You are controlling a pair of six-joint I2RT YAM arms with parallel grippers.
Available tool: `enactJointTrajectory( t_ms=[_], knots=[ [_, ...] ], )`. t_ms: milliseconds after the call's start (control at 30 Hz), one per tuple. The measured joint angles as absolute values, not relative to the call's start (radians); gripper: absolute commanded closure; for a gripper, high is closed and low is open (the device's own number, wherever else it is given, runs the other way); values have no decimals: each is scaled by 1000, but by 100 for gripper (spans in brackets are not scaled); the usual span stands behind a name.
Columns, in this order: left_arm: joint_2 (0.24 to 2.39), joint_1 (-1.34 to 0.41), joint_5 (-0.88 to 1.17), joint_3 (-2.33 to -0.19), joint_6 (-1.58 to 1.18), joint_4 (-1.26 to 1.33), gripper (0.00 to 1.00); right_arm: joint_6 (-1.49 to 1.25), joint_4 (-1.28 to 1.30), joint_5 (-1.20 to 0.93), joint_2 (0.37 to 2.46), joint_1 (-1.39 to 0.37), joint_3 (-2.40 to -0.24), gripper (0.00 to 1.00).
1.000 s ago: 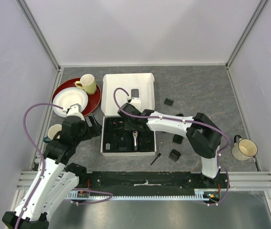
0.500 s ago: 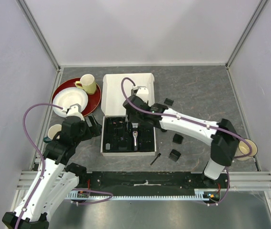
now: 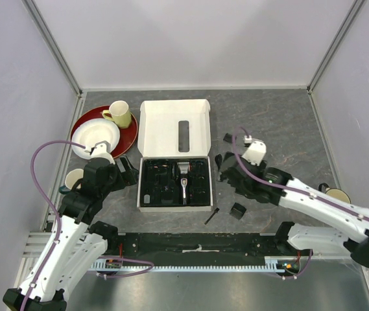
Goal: Sort the hair-cutting tools
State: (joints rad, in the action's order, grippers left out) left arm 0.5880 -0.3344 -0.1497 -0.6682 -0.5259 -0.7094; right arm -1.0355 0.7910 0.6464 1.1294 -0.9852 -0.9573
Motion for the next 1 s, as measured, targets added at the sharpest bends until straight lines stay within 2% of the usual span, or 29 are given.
enactJointTrajectory(
  t_ms=[100, 200, 600, 1000],
  knots=[
    [588, -334, -147, -668, -526, -709, 9, -1072, 836, 650, 1023, -962, -899, 2],
    [589, -334, -147, -668, -526, -709, 10, -1102, 890, 653, 1003, -942, -889, 2],
    [604, -334, -147, -668, -526, -709, 10, -1291, 997, 597, 1205, -925, -797, 5],
    [609, -334, -147, -668, -526, -709, 10, -1394, 870, 416, 1233, -905, -630, 11]
  ],
)
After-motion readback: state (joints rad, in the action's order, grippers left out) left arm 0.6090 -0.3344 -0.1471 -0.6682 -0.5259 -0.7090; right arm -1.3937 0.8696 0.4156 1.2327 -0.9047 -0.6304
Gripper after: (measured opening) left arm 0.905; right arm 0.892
